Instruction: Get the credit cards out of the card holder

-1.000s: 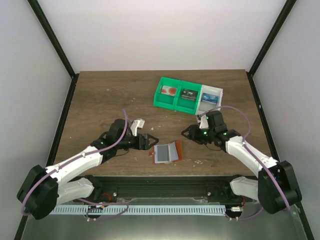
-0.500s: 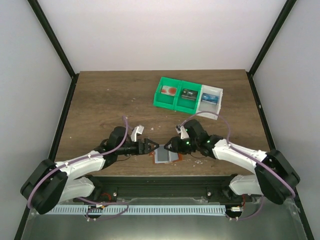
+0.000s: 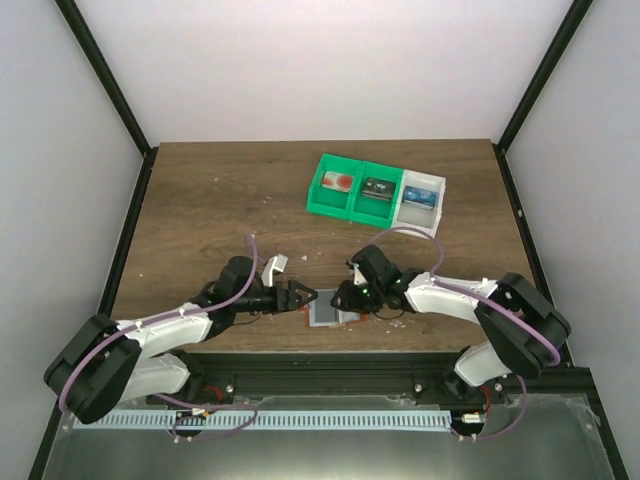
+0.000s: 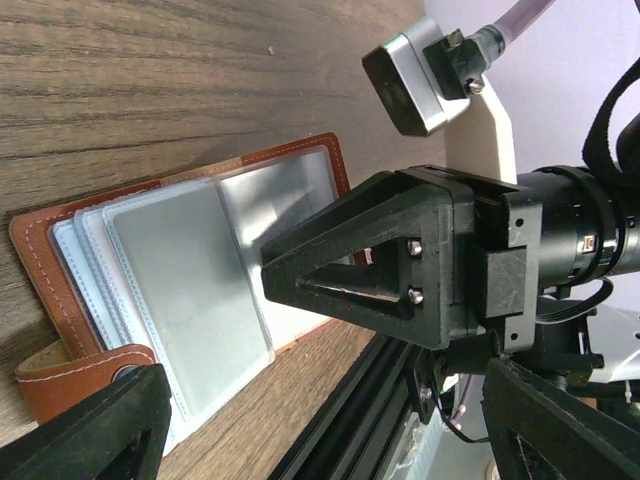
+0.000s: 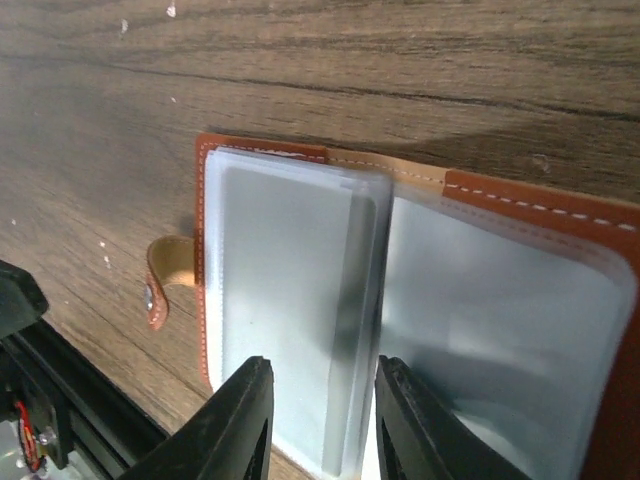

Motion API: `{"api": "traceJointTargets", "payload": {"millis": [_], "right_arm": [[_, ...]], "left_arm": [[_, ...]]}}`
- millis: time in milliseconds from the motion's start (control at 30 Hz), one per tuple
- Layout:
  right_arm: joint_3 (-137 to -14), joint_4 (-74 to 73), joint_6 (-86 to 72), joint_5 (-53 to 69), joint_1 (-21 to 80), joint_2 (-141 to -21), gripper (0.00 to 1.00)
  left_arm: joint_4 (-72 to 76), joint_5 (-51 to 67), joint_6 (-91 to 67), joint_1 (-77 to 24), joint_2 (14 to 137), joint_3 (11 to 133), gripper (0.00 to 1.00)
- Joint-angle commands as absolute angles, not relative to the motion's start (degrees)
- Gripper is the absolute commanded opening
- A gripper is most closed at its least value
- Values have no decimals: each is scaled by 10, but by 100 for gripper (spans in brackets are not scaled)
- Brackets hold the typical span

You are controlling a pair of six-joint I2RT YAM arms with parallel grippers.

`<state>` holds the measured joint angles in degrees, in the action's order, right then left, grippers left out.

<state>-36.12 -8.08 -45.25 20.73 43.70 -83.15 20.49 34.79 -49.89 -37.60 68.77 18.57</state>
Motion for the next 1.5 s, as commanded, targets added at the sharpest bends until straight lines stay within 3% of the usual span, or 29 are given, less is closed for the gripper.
{"api": "traceJointTargets", "payload": {"millis": [0, 333, 700, 1467], "right_arm": [[-370, -69, -436, 199, 443, -850, 29], [-350, -49, -437, 196, 442, -880, 11], [-314, 7, -450, 233, 443, -890, 1], [-279, 71, -481, 262, 443, -904, 0]], "left_arm": [[225, 347, -503, -376, 691, 180, 87], [243, 360, -512, -375, 707, 183, 87], [281, 376, -528, -376, 736, 196, 87], [319, 389, -521, -376, 819, 203, 87]]}}
